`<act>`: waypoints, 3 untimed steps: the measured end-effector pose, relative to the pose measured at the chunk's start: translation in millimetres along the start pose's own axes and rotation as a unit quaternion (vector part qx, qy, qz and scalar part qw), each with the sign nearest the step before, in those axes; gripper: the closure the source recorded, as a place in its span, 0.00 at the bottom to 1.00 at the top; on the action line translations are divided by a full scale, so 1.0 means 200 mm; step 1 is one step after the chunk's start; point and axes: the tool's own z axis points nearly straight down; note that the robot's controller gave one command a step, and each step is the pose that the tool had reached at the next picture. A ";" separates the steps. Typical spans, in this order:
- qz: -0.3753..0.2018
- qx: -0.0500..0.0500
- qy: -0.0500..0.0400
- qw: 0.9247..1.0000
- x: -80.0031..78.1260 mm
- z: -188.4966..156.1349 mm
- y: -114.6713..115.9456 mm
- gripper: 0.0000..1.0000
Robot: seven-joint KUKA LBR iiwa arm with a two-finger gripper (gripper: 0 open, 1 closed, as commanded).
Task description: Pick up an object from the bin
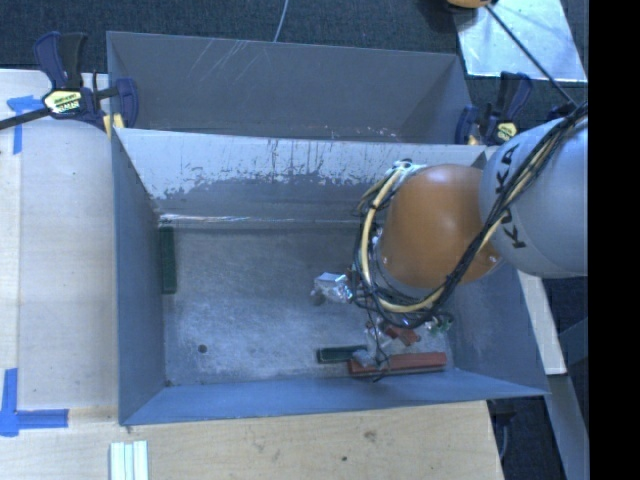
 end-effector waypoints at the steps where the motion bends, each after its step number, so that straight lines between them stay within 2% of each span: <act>1: 0.066 -0.001 0.003 0.998 0.04 0.09 -0.13 1.00; 2: 0.067 -0.001 0.002 0.998 0.03 0.09 -0.13 0.00; 3: 0.067 -0.001 0.002 0.998 0.03 0.09 -0.12 1.00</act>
Offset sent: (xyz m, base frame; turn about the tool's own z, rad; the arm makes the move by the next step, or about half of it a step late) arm 0.0000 0.0000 0.0000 0.0000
